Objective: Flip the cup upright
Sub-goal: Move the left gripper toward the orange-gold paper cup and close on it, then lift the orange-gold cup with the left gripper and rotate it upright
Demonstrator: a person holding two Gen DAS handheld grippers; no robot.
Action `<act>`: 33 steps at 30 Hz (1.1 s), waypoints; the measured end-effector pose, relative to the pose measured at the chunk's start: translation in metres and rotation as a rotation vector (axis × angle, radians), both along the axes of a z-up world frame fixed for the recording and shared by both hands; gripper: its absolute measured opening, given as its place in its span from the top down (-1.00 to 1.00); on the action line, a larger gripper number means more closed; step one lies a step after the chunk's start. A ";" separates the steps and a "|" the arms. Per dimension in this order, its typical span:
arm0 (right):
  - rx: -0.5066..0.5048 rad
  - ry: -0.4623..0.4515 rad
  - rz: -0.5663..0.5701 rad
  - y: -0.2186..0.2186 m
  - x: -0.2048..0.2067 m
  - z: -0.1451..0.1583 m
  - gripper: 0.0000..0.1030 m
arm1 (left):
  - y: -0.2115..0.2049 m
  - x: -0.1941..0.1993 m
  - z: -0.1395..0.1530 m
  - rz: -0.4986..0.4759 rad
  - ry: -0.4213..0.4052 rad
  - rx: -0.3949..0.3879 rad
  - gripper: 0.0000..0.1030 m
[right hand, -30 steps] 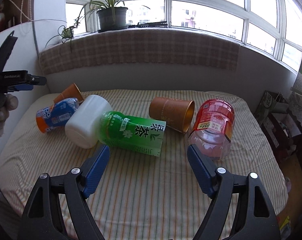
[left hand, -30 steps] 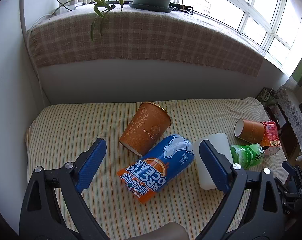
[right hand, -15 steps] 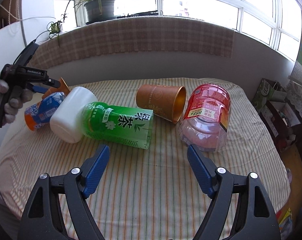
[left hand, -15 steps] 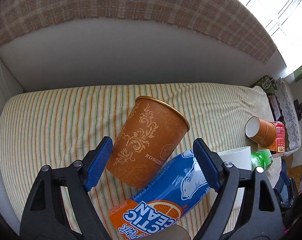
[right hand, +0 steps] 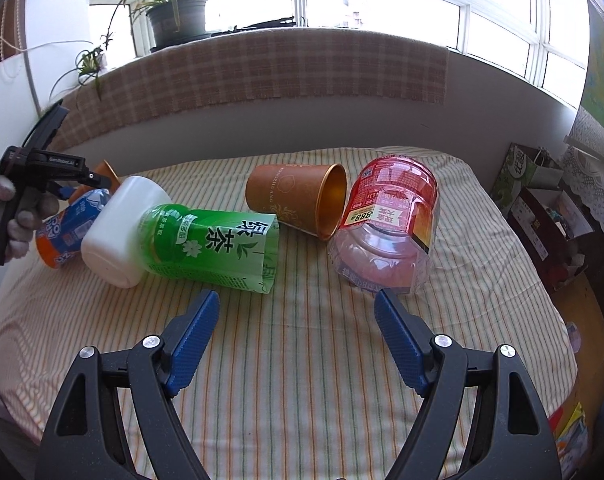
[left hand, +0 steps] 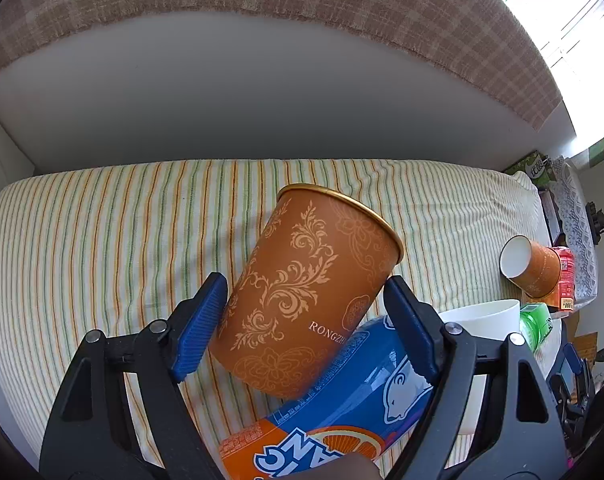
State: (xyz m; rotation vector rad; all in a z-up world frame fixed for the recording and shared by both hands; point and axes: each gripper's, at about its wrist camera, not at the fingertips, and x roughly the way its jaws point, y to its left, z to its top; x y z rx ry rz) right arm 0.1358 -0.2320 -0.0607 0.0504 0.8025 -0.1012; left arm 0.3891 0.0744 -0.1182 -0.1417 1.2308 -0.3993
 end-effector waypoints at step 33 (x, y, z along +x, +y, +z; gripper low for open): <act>0.025 0.007 -0.039 -0.008 -0.011 -0.001 -0.54 | 0.036 -0.017 0.021 0.156 -0.121 0.033 -0.27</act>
